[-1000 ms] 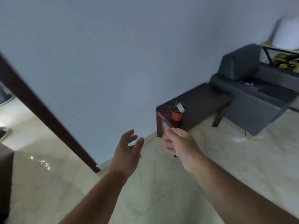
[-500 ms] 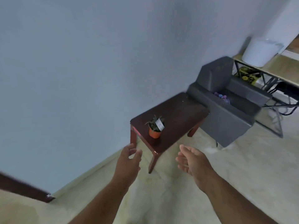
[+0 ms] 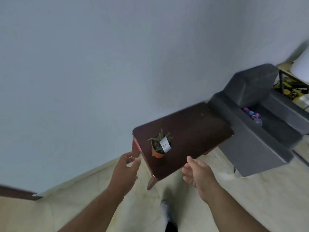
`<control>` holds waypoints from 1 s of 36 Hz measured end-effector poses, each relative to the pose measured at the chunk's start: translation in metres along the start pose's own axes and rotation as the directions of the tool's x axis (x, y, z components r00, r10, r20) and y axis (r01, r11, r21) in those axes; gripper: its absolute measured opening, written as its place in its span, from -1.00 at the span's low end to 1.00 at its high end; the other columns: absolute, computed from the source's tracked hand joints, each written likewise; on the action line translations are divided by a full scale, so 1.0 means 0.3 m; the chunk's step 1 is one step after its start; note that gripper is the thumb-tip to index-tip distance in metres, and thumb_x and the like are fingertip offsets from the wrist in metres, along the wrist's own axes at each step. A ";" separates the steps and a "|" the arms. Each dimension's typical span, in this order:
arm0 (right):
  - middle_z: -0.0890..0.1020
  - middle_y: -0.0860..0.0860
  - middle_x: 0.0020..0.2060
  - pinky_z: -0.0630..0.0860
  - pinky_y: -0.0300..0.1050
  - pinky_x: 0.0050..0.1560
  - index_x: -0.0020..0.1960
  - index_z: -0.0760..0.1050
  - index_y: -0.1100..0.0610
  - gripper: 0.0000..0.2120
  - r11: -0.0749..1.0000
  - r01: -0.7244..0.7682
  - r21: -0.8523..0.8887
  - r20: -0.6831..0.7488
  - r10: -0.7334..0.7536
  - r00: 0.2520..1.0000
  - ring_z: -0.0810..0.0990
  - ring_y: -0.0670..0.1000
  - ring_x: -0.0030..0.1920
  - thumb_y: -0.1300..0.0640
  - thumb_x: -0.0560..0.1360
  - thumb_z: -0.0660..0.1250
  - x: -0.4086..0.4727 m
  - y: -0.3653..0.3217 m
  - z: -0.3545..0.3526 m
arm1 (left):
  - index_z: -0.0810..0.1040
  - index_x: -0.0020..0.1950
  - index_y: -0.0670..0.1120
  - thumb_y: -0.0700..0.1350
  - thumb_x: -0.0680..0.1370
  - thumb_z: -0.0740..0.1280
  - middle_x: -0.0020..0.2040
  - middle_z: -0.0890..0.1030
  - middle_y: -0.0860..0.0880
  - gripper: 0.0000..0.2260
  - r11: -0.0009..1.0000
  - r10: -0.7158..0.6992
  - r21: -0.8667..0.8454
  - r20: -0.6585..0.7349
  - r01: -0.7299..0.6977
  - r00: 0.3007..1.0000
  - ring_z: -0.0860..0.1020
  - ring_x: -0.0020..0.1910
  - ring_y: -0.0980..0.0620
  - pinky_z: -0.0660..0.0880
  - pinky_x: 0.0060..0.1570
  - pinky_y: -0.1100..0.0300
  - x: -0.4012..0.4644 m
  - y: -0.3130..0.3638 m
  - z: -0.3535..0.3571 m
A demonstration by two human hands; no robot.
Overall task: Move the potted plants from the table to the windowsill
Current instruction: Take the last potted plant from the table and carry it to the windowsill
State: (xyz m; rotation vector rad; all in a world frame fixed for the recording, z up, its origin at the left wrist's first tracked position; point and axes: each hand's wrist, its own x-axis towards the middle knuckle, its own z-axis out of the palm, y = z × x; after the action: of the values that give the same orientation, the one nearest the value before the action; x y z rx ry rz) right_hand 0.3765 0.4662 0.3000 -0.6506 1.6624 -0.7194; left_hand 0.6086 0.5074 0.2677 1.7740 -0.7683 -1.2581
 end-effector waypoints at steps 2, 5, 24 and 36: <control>0.64 0.10 0.10 0.60 0.18 0.23 0.03 0.52 0.05 -0.88 1.000 -0.017 -0.016 0.030 0.018 0.999 0.67 0.08 0.12 0.00 0.63 0.33 0.118 -0.017 -0.028 | 0.40 0.40 0.05 0.00 0.62 0.32 0.25 0.54 -0.01 -0.65 0.999 -0.040 -0.003 -0.042 0.040 0.998 0.61 0.11 -0.03 0.63 -0.10 0.07 0.055 -0.005 0.077; 0.63 0.08 0.10 0.59 0.18 0.25 0.10 0.52 0.06 -0.86 0.998 -0.043 -0.049 0.085 0.047 0.995 0.67 0.06 0.10 0.01 0.63 0.32 0.286 -0.035 -0.061 | 0.40 0.43 0.03 0.01 0.60 0.36 0.26 0.54 -0.02 -0.59 0.994 -0.107 -0.002 -0.087 0.107 0.990 0.61 0.11 -0.03 0.64 -0.10 0.07 0.129 -0.028 0.209; 0.48 0.02 0.45 0.61 -0.07 0.10 0.54 0.32 0.09 -0.48 0.888 0.054 -0.457 0.474 0.191 0.860 0.67 -0.05 0.14 0.03 0.62 0.33 1.156 0.061 0.017 | 0.32 0.35 0.10 -0.10 0.56 0.44 0.09 0.45 0.36 -0.56 0.877 -0.416 -0.343 -0.191 0.337 0.889 0.54 0.29 0.02 0.57 -0.09 0.23 0.615 -0.336 0.675; 0.57 0.13 0.33 0.69 -0.08 0.03 0.47 0.43 0.16 -0.57 0.874 0.118 -0.471 0.523 0.169 0.835 0.71 0.00 -0.03 0.25 0.61 0.33 1.313 0.106 0.092 | 0.45 0.35 0.11 -0.30 0.53 0.45 0.07 0.66 0.22 -0.51 0.882 -0.385 -0.364 -0.195 0.298 0.902 0.67 0.03 0.01 0.67 0.00 0.01 0.750 -0.388 0.717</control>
State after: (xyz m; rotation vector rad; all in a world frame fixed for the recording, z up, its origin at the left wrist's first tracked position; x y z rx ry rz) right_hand 0.3264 0.1909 0.0196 -1.0782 1.2911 -0.0423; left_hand 0.4790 0.3193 0.0264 1.7960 -0.0783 -1.2540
